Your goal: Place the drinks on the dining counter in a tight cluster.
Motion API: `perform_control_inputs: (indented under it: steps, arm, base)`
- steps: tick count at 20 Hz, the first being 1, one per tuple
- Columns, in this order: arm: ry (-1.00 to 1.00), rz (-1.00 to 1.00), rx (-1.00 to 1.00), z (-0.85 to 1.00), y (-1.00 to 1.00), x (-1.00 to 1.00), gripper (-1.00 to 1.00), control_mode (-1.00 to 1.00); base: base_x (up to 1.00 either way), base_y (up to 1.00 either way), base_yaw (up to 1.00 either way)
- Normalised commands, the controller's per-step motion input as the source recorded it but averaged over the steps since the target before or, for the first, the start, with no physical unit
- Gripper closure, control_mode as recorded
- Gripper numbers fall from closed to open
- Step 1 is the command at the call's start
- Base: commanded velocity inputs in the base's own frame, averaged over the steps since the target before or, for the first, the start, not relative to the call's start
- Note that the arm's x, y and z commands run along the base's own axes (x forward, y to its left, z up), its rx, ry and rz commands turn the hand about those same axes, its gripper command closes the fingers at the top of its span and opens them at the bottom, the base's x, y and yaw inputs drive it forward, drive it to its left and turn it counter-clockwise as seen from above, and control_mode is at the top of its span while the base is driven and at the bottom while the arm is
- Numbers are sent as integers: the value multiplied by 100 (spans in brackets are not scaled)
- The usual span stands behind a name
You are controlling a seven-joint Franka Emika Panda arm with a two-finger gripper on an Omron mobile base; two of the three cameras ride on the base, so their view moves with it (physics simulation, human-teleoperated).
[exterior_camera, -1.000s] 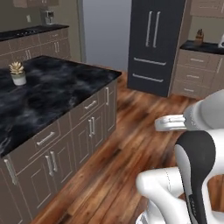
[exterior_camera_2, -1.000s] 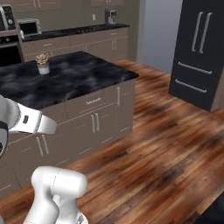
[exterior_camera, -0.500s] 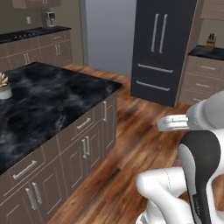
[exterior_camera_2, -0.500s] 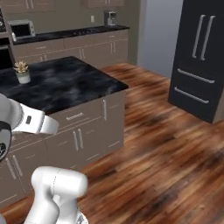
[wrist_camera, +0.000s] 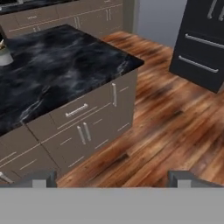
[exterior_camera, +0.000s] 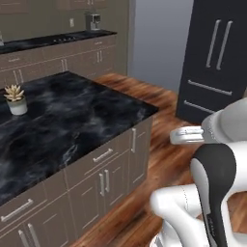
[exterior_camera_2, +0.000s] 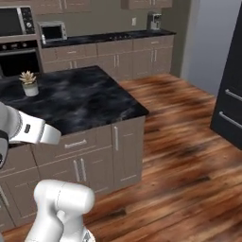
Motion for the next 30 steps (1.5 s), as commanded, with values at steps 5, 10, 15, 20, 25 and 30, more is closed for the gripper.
perform_control_inputs:
  steps: [5,10,15,20,25,30]
  arm:
    - [0,0,0,0,0,0,-100,100]
    - [0,0,0,0,0,0,-100,100]
    - [0,0,0,0,0,0,-100,100]
    - [0,0,0,0,0,0,-100,100]
    - [0,0,0,0,0,0,-100,100]
    - [0,0,0,0,0,0,-100,100]
  base:
    - [100,-100,32]
    - [100,-87,54]
    - [100,-73,57]
    - [88,-100,40]
    - [84,-100,15]
    - [67,-100,2]
